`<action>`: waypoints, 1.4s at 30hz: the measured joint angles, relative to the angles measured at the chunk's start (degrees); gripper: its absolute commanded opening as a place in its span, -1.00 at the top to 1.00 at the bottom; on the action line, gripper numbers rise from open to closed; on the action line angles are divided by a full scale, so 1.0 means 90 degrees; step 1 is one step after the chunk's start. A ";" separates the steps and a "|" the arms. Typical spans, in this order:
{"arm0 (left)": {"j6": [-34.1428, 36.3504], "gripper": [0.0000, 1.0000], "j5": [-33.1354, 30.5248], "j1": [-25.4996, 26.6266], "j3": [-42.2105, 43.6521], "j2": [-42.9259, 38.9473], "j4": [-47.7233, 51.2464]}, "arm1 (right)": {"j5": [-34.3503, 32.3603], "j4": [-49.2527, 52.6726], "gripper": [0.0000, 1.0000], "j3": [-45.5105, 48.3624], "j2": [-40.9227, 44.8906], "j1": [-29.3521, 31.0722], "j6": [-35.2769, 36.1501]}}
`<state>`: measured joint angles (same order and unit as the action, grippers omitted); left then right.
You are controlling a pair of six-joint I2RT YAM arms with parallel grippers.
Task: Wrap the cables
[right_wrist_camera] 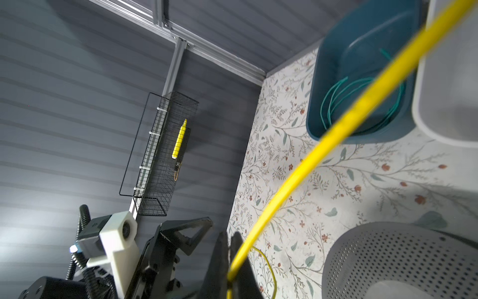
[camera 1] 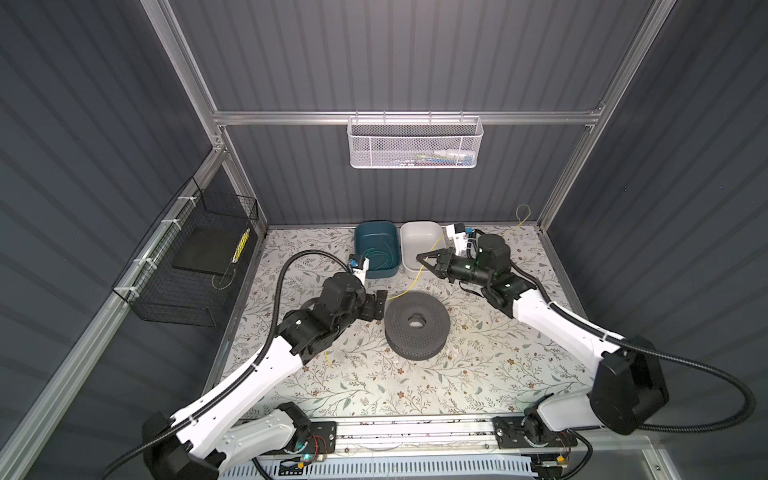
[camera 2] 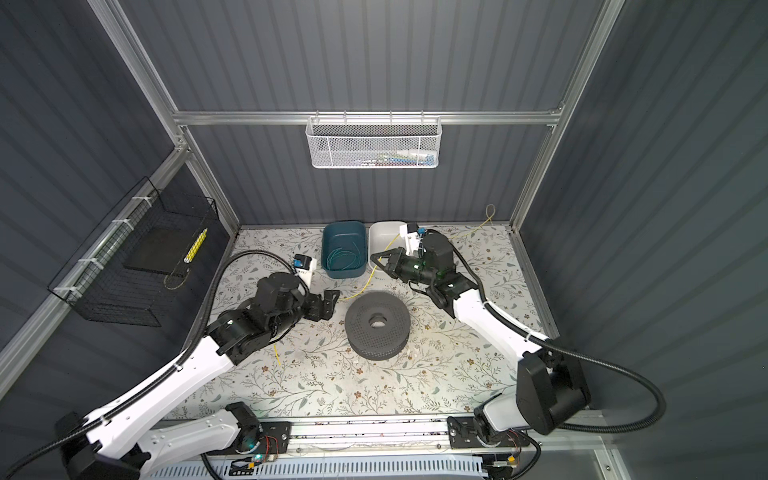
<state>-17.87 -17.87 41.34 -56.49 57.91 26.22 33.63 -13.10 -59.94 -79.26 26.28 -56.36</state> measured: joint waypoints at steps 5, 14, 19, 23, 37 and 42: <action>-0.0248 -0.84 -0.0357 -0.0257 0.0000 -0.0199 0.0984 | 0.0109 0.0556 1.00 0.0022 0.0639 -0.0442 0.0323; -0.0537 -0.54 0.0469 -0.0272 0.0095 -0.0709 0.1977 | 0.0112 0.1205 1.00 0.0187 0.1202 -0.0959 0.0614; -0.0573 -0.46 0.1151 -0.0272 0.0418 -0.1124 0.1979 | 0.0131 0.1292 1.00 0.0221 0.1304 -0.1052 0.0627; -0.0651 -0.04 0.1603 -0.0272 0.0685 -0.1141 0.1851 | 0.0131 0.1319 1.00 0.0255 0.1409 -0.1090 0.0627; -0.0998 0.66 0.2110 -0.0272 0.1219 -0.1200 0.1336 | 0.0223 0.1464 1.00 0.0369 0.1756 -0.1154 0.0597; -0.1061 0.83 0.2137 -0.0272 0.1389 -0.1277 0.1035 | 0.0250 0.1559 1.00 0.0376 0.1741 -0.1154 0.0527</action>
<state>-27.42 1.37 38.89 -43.99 46.41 35.53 35.88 0.93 -56.55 -63.59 15.90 -51.62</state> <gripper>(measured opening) 0.130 0.047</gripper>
